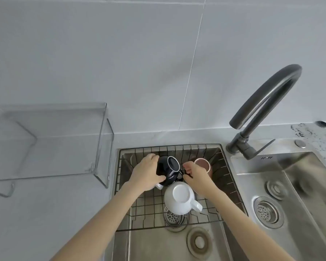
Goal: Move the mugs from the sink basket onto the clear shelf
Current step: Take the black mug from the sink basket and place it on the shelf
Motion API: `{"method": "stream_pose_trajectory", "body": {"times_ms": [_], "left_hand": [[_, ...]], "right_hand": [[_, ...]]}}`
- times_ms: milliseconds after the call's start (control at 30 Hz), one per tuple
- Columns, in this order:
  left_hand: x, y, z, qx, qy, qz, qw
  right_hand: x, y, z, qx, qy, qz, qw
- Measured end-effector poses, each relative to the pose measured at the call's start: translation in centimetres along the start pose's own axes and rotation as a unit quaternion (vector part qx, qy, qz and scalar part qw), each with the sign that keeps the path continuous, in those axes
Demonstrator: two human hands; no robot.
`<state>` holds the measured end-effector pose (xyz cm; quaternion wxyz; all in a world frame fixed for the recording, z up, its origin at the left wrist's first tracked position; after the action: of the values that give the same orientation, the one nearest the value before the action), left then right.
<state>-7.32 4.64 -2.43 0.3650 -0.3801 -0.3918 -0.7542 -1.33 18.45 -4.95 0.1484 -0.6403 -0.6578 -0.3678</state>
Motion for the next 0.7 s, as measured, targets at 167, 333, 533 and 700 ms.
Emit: {"method": "stream_pose_trajectory", "body": {"times_ms": [167, 333, 533, 700], "left_hand": [[-2.7, -1.4, -0.4, 0.033, 0.032, -0.05, 0.998], [-4.1, -2.5, -0.7, 0.027, 0.052, -0.052, 0.997], [-4.3, -3.3, -1.0, 0.029, 0.052, -0.042, 0.997], [-4.2, -3.4, -1.2, 0.034, 0.052, -0.049, 0.997]], "right_hand": [[-1.4, -1.4, 2.2, -0.035, -0.019, -0.013, 0.999], [-2.6, -2.3, 3.7, -0.063, -0.047, -0.011, 0.997], [-2.7, -3.0, 4.1, -0.081, -0.032, 0.005, 0.996], [-3.2, -3.5, 3.5, -0.056, -0.012, 0.021, 0.998]]}}
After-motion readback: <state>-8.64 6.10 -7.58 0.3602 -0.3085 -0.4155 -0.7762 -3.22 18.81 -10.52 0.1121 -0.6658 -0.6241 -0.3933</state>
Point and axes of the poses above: each hand's wrist, its own y-axis away from the middle knuckle, its own x-axis out of the back of the hand, z = x × y, the point moved 9 cm from there along -y, towards the middle knuckle, and after that the axes turned 6 degrees about x, right-handed, at the moved point
